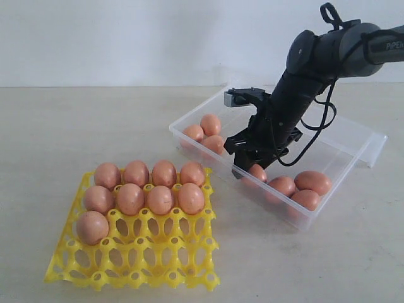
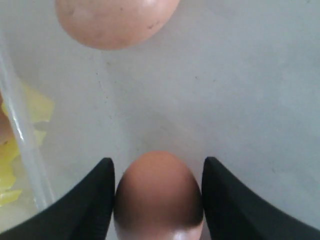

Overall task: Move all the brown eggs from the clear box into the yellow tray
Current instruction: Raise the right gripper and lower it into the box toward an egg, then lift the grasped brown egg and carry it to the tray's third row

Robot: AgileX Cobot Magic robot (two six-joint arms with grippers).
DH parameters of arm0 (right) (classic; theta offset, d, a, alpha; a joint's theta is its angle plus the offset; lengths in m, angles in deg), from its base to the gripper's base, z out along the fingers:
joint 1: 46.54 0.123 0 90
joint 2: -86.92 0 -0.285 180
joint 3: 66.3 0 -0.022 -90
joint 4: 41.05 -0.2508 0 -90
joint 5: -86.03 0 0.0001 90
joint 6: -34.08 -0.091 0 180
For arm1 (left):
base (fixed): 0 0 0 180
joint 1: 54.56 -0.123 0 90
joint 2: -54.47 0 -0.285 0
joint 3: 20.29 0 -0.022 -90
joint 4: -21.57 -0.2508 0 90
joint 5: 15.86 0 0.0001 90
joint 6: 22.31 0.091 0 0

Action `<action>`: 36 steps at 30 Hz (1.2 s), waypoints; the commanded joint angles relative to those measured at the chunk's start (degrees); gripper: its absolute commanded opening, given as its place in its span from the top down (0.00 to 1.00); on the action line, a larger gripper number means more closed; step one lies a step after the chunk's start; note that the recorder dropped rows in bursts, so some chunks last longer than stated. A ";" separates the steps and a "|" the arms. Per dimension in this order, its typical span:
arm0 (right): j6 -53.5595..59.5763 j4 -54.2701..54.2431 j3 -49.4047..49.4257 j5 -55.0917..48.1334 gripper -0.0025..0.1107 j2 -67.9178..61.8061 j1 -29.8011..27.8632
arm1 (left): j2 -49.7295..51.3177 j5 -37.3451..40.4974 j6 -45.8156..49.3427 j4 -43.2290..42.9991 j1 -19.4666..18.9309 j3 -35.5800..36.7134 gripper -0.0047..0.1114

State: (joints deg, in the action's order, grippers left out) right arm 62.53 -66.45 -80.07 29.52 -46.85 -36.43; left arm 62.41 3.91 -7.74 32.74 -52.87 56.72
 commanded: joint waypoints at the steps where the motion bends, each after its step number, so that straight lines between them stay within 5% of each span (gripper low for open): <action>1: 0.68 0.15 -0.38 0.84 0.60 -0.06 -0.45 | -0.15 -0.24 0.08 -0.08 0.25 0.21 0.92; 6: 0.68 0.15 -0.38 0.74 0.97 -0.06 -0.45 | -0.15 -0.24 0.08 -0.08 0.25 0.21 0.92; 18: -5.04 2.17 -0.38 4.78 0.98 4.46 -0.45 | -0.15 -0.24 0.08 -0.08 0.25 0.21 0.92; 27: -10.72 2.17 5.23 19.65 0.98 15.80 -0.45 | -0.15 -0.24 0.08 -0.08 0.25 0.21 0.92; 31: -15.08 2.17 14.55 34.29 0.98 21.91 -0.34 | -0.15 -0.24 0.08 -0.08 0.25 0.21 0.92; 36: -18.96 1.04 33.68 64.52 0.98 31.90 0.82 | -0.15 -0.24 0.08 -0.08 0.25 0.21 0.92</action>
State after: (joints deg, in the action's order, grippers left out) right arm 45.58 -64.77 -54.70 78.41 -20.10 -36.24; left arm 62.41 3.91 -7.74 32.74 -52.87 56.72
